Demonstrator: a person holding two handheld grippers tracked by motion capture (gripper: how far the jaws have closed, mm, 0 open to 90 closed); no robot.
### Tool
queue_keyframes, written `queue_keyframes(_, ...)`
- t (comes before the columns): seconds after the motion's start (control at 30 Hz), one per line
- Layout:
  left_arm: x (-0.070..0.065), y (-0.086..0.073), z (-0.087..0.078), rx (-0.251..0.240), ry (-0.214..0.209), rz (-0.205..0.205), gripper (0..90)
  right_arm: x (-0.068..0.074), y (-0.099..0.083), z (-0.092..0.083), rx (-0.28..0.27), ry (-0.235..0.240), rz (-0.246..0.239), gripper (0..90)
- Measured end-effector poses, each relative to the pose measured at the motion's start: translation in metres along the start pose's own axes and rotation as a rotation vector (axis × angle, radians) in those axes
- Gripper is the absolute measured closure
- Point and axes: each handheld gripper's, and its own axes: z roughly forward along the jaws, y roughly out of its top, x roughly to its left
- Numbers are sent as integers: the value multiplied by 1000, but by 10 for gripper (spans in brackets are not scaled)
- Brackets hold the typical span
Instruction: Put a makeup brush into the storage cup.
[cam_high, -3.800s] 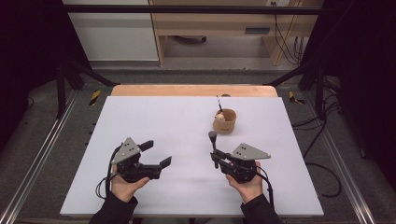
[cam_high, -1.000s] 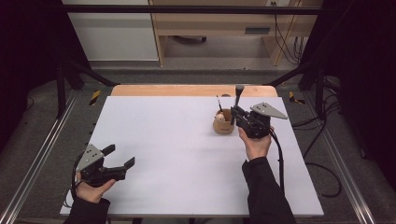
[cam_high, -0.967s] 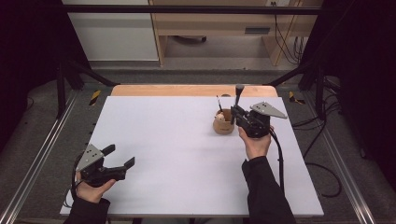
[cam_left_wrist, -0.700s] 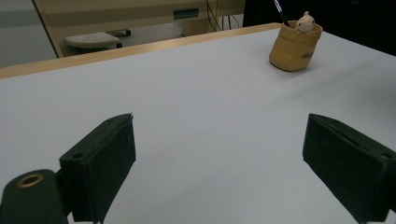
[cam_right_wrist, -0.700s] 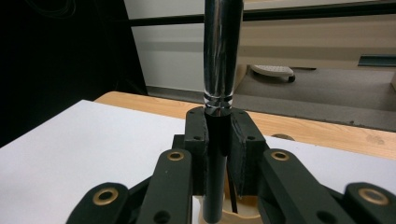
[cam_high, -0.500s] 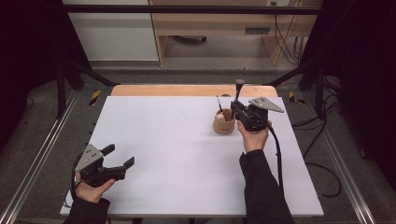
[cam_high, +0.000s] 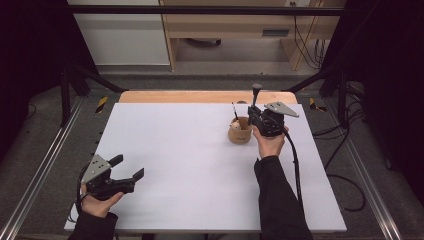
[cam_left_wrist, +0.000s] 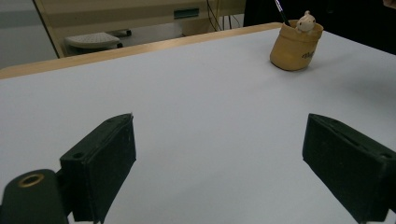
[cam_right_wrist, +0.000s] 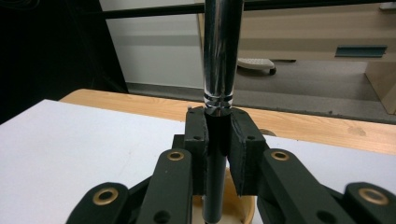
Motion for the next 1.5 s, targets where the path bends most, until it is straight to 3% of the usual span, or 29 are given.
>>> queue_keyframes(0.7,0,0,-1,-1,2,0,94,1,-18,28,51,-27,-8,793)
queue_keyframes(1.5,0,0,0,0,-1,4,96,0,-35,35,111,-25,25,792)
